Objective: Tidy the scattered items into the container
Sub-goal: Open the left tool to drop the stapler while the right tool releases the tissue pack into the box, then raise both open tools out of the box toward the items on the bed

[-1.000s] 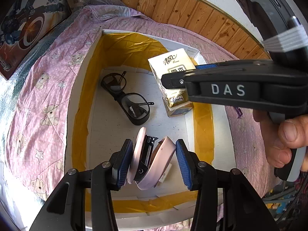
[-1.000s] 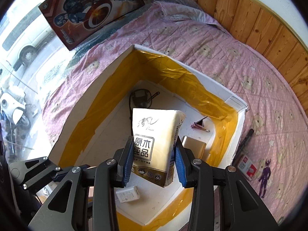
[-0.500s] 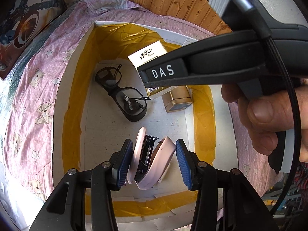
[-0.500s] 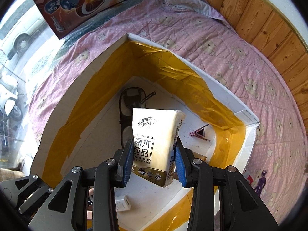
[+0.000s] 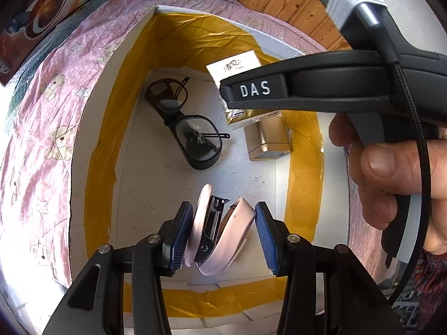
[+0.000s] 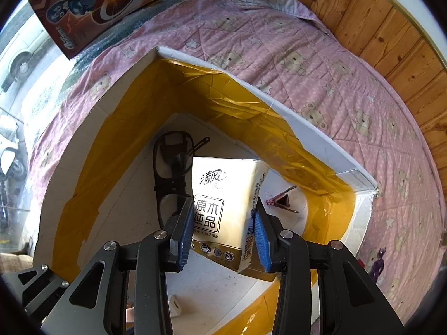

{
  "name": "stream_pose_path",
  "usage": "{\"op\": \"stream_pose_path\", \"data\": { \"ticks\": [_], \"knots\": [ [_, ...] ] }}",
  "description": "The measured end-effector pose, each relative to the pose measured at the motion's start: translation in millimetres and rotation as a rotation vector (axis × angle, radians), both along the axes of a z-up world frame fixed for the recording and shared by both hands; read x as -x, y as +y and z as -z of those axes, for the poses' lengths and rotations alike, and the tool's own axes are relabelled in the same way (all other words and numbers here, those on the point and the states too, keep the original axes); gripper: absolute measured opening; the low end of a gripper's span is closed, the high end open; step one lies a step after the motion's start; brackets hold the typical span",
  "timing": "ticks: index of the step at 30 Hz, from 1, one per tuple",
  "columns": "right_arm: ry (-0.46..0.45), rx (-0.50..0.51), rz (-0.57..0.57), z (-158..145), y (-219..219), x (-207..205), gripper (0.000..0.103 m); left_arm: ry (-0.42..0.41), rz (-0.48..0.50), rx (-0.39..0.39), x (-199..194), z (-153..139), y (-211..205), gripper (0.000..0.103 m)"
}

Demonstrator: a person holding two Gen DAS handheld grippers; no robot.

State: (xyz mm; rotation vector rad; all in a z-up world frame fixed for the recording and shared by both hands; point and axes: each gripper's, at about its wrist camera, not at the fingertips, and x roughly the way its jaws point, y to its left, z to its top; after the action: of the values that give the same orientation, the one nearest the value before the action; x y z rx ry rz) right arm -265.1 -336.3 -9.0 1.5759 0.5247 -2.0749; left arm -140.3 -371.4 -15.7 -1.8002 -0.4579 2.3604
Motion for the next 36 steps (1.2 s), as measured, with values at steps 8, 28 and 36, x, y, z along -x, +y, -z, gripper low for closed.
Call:
{"op": "stream_pose_path", "data": {
  "ticks": [8, 28, 36],
  "knots": [
    [0.002, 0.044, 0.079, 6, 17, 10, 0.048, -0.028, -0.034, 0.040, -1, 10, -12, 0.048],
    [0.013, 0.149, 0.108, -20, 30, -1, 0.055, -0.001, -0.038, 0.034, -19, -7, -4, 0.048],
    [-0.018, 0.169, 0.097, -23, 42, -26, 0.055, 0.017, -0.032, 0.033, -30, -16, 0, 0.047]
  ]
}}
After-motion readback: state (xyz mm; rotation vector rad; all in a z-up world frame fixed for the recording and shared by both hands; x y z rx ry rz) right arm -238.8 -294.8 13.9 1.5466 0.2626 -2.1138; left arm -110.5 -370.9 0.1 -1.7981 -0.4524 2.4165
